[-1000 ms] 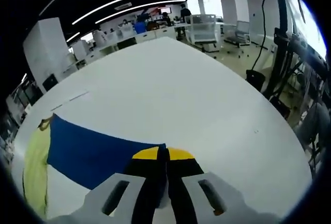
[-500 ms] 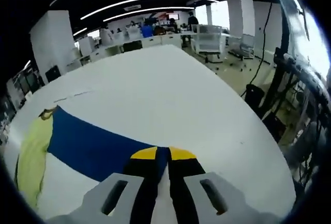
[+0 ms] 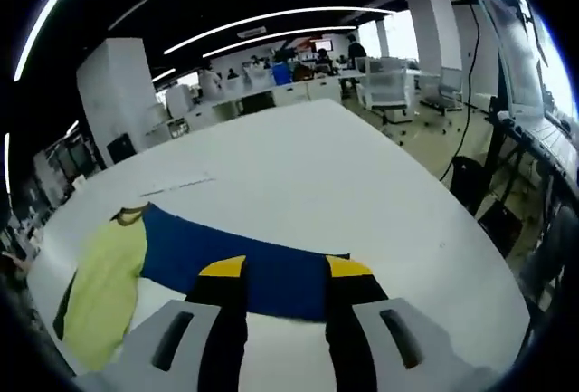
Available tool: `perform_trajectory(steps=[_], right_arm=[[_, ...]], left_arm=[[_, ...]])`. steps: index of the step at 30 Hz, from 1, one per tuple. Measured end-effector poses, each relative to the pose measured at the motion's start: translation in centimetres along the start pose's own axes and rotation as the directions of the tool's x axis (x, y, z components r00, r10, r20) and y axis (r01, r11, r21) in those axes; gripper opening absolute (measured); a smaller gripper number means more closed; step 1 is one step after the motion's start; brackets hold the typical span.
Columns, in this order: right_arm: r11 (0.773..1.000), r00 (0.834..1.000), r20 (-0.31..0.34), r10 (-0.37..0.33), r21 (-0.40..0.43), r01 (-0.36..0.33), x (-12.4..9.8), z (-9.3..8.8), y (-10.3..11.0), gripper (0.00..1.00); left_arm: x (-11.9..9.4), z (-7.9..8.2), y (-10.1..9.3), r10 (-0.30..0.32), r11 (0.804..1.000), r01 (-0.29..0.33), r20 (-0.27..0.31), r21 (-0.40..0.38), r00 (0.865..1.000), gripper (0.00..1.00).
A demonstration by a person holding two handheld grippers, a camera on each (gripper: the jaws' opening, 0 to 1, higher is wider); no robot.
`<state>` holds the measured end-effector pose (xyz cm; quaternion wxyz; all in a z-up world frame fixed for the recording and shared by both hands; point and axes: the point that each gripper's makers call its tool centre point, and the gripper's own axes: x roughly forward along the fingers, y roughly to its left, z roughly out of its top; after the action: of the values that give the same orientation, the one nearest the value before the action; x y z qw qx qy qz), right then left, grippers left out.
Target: Fold the garment on the visible template until the final outline fits inside the template.
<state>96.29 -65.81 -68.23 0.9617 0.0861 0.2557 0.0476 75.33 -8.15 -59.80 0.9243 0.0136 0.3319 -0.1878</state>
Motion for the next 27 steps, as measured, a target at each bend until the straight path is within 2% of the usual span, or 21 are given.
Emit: perform_trajectory(steps=[6, 9, 11, 13, 17, 19, 21, 26, 27], right_arm=[[0.998, 0.998, 0.015, 0.068, -0.012, -0.068, -1.5, 0.4, 3.1, 0.48], [0.992, 0.993, 0.018, 0.114, -0.049, -0.113, -3.2, 0.8, 5.9, 0.58], [0.986, 0.989, 0.014, 0.147, -0.082, -0.145, -4.2, 1.0, 7.6, 0.69], [0.982, 0.986, 0.009, 0.168, -0.094, -0.166, -5.0, 1.1, 8.7, 0.75], [0.973, 0.978, 0.019, 0.206, -0.110, -0.203, -6.3, 1.8, 10.5, 0.77], [0.969, 0.973, 0.049, 0.223, -0.116, -0.217, -7.0, 2.3, 11.5, 0.78], [0.964, 0.970, 0.053, 0.239, -0.130, -0.230, -7.6, 2.3, 12.5, 0.79], [0.949, 0.965, 0.017, 0.262, -0.188, -0.254, -8.5, 1.5, 14.7, 0.81], [0.948, 0.967, -0.015, 0.256, -0.193, -0.254, -8.6, 0.9, 15.1, 0.81]], left_arm=[[0.0, 0.3, -0.1, -0.019, 1.000, 0.019, 0.024, 0.001, 1.000, 0.85], [0.1, 0.2, -0.1, -0.031, 1.000, 0.031, 0.036, -0.002, 0.999, 0.85], [0.2, 0.2, -0.3, -0.040, 0.999, 0.040, 0.045, -0.003, 0.998, 0.84], [0.2, 0.2, -0.5, -0.046, 0.999, 0.047, 0.052, -0.007, 0.998, 0.85], [0.0, 0.2, -0.8, -0.068, 0.998, 0.068, 0.055, -0.005, 0.996, 0.85], [-0.1, 0.4, -0.5, -0.076, 0.997, 0.076, 0.059, 0.001, 0.995, 0.85], [-0.2, 0.6, 0.0, -0.073, 0.997, 0.073, 0.064, 0.003, 0.995, 0.85], [-0.1, 1.0, 1.0, -0.063, 0.998, 0.064, 0.087, -0.010, 0.994, 0.85], [-0.1, 1.1, 1.0, -0.064, 0.998, 0.065, 0.091, -0.009, 0.994, 0.85]])
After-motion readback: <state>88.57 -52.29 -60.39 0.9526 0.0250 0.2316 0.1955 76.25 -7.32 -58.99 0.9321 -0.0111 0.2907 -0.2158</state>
